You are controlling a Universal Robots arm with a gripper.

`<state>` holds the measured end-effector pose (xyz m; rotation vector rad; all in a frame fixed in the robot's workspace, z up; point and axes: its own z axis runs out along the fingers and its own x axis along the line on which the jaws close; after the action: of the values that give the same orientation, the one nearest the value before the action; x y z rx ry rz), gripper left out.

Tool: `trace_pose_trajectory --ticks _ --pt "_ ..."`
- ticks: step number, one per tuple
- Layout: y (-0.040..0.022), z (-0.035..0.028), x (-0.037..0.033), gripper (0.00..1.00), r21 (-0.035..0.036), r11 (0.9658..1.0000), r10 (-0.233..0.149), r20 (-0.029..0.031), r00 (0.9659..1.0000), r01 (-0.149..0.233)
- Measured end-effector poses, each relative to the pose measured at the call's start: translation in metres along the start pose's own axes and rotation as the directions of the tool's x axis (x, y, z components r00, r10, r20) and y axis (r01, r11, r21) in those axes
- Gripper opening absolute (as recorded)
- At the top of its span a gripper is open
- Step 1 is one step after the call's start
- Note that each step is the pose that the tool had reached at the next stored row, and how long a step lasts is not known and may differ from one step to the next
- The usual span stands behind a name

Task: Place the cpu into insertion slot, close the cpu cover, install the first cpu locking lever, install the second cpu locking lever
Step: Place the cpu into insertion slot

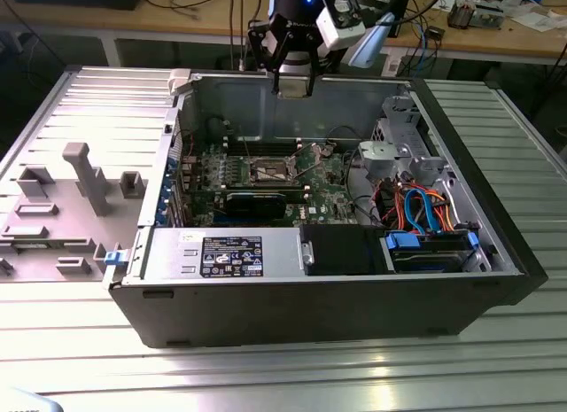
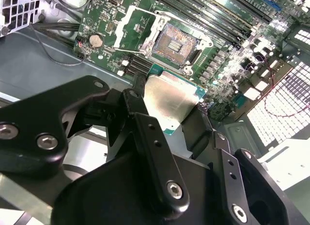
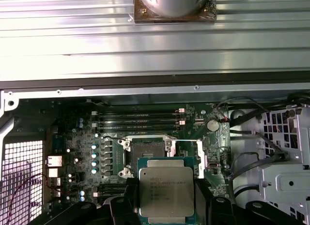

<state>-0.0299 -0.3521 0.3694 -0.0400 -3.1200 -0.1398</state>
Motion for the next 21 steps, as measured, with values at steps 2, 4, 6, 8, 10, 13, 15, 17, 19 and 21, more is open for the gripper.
trace_pose_trajectory --ticks 2,4,6,8,10,13,15,17,19,21 --pt "0.0 0.0002 0.0 0.55 -0.0001 1.0 0.0 0.0 1.0 0.0" --pt "0.0 0.0005 0.0001 0.55 0.0 1.0 0.0 0.0 1.0 0.0" --pt "-0.0002 0.002 0.0004 0.55 -0.0001 1.0 0.0 0.0 1.0 0.0" --pt "-0.0004 0.0042 0.0004 0.55 -0.0002 1.0 0.0 0.0001 1.0 0.0" --pt "-0.0004 0.0046 0.0004 0.55 -0.0001 1.0 0.0 0.0001 1.0 0.0" --pt "-0.0005 0.0053 0.0004 0.55 0.0 1.0 0.0 0.0 1.0 0.0" --pt "-0.0005 0.0059 0.0004 0.55 -0.0001 1.0 0.0 0.0001 1.0 0.0" --pt "-0.0006 0.0065 0.0004 0.55 -0.0001 1.0 0.0 0.0001 1.0 0.0" --pt "-0.0006 0.0069 0.0005 0.55 -0.0001 1.0 0.0 0.0 1.0 0.0" --pt "-0.0008 0.0096 0.0005 0.55 -0.0001 1.0 0.0 0.0 1.0 0.0"
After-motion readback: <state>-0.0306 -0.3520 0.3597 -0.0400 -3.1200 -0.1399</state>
